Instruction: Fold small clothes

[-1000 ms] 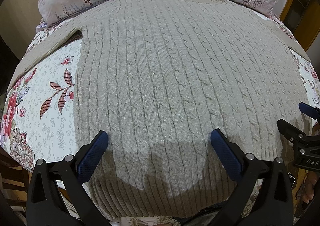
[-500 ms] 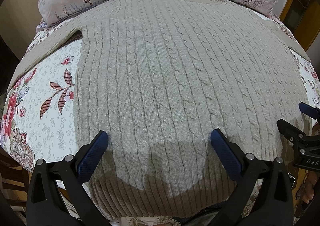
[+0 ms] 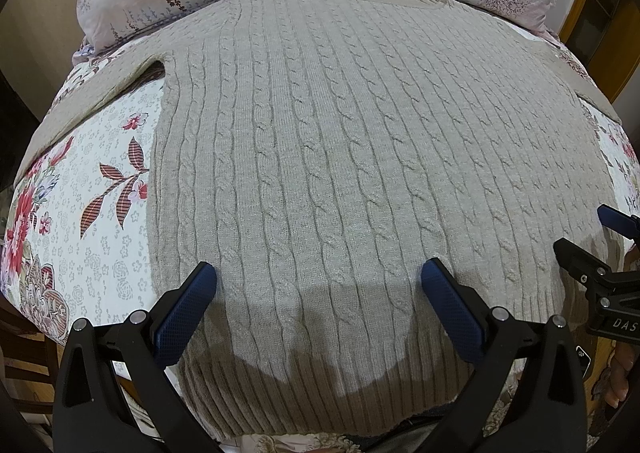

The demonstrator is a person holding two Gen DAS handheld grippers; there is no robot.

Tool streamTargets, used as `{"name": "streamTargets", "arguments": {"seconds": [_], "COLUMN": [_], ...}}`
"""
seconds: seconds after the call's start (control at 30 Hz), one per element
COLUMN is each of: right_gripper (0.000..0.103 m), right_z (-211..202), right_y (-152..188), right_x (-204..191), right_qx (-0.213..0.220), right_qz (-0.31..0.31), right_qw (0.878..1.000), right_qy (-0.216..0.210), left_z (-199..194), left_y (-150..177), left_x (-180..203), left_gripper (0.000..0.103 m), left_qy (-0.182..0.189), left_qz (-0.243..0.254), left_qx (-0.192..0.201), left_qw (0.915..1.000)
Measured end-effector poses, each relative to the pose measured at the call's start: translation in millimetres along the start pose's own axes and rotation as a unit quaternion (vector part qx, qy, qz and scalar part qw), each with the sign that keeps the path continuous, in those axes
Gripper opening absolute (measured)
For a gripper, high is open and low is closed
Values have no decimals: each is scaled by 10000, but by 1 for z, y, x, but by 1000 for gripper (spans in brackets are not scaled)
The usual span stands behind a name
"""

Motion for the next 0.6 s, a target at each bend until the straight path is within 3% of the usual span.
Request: {"name": "streamTargets", "arguments": {"seconds": [0.6], "right_gripper": [101], "right_z": [1], "right_y": [-3], "right_x": [1], "right_qx": [-12], "right_qz": [-78], "right_qw": [10000], "right_qy": [-50], "left_z": [1], "left_y": [-1], "left_x": [1], "left_gripper": [102], "left_qy": [14], "left_qz": [53], "left_qx": [-78], "left_qw": [10000]}}
Point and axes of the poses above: each gripper's, at about its wrist camera, not at the fingertips, and z roughly the way its jaws point, x to its right, y to its underside, the point moved 4 cm from there along z, roughly the way its jaws point, and after that the axes turned 5 degrees about x, right-handed, at the moved point
